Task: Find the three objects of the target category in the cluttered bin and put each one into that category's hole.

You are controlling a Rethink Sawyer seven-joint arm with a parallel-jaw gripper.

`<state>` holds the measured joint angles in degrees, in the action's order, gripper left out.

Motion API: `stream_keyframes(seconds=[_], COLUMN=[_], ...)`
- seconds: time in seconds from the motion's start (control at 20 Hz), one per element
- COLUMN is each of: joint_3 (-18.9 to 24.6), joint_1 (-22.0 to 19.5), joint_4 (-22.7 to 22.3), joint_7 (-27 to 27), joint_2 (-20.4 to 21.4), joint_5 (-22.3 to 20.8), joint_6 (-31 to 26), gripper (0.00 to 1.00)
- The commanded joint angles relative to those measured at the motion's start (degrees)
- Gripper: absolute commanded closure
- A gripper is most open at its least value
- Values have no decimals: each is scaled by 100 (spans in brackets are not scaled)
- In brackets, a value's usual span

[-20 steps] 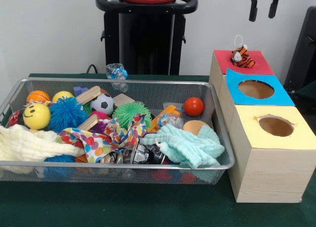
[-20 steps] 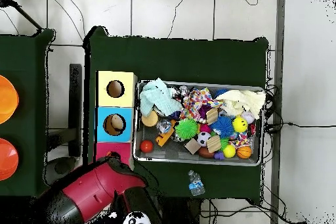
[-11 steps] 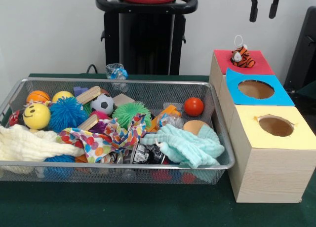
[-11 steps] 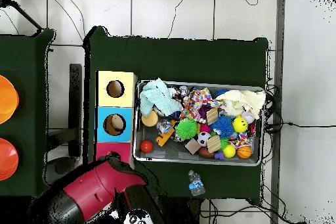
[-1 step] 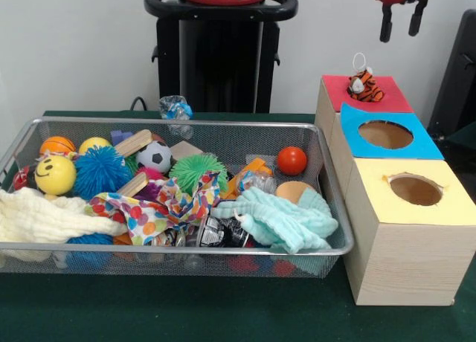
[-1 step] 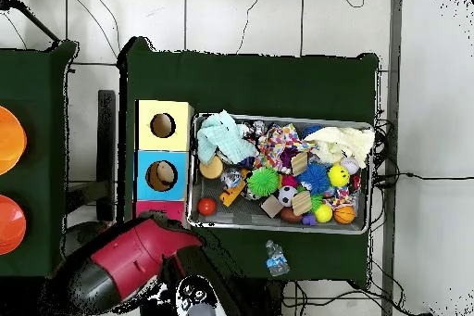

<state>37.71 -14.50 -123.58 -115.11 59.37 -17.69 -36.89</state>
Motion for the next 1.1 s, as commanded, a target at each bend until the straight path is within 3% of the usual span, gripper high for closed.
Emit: stream_keyframes(seconds=[0.05, 0.75, 1.1], joint_3=[294, 336, 399], joint_1=[-177, -97, -285], joint_4=[980, 2142, 2050], joint_7=[1110, 1263, 1240], joint_2=[-697, -1246, -1406], joint_5=[-449, -538, -593], joint_6=[-630, -1528, -1288], gripper=[0, 0, 0])
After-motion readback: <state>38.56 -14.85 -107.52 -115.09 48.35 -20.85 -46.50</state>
